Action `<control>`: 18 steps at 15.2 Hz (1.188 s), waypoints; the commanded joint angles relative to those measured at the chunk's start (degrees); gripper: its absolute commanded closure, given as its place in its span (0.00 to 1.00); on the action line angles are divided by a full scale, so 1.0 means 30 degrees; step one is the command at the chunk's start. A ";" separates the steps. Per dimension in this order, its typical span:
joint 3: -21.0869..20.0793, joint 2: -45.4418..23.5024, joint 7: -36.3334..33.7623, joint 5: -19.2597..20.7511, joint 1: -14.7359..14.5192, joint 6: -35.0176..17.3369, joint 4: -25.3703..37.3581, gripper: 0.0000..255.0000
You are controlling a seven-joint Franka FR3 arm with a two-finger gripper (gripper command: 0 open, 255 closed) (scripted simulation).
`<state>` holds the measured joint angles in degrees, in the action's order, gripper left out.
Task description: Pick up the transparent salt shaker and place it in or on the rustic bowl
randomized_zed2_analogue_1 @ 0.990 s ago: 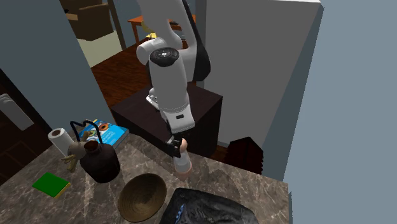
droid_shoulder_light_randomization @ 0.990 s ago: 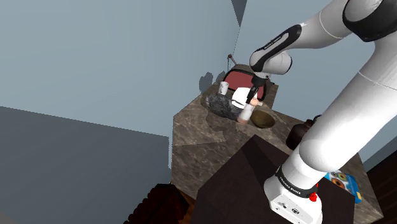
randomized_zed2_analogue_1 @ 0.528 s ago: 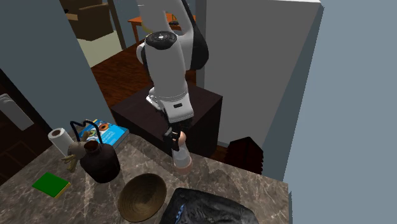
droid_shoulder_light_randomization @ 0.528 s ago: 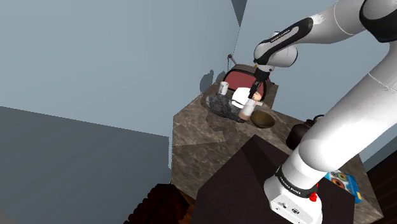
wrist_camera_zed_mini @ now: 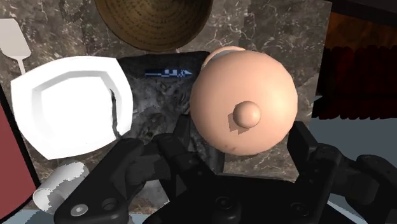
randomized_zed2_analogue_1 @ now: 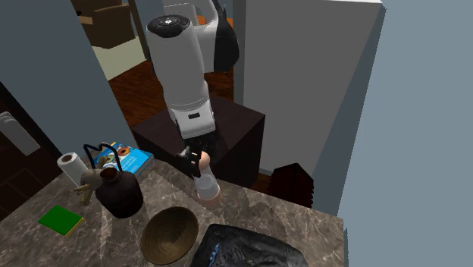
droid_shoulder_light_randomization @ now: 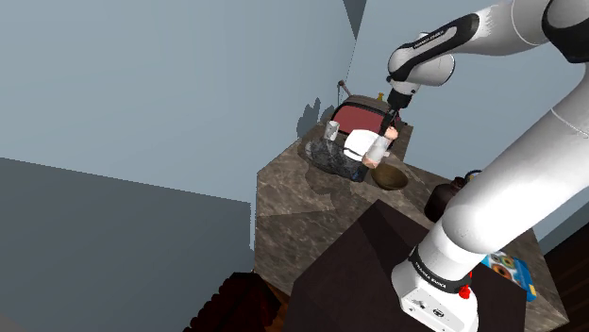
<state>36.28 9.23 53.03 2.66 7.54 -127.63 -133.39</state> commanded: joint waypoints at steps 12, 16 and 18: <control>0.2969 -0.4269 0.6523 -0.3219 0.1865 0.3330 0.6298 1.00; 0.2937 -0.4759 0.6890 -0.3685 0.1948 0.2398 0.5681 1.00; 0.2908 -0.5033 0.7097 -0.3953 0.1999 0.1941 0.5400 1.00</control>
<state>45.02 -5.51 73.99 -8.84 13.45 -121.18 -116.83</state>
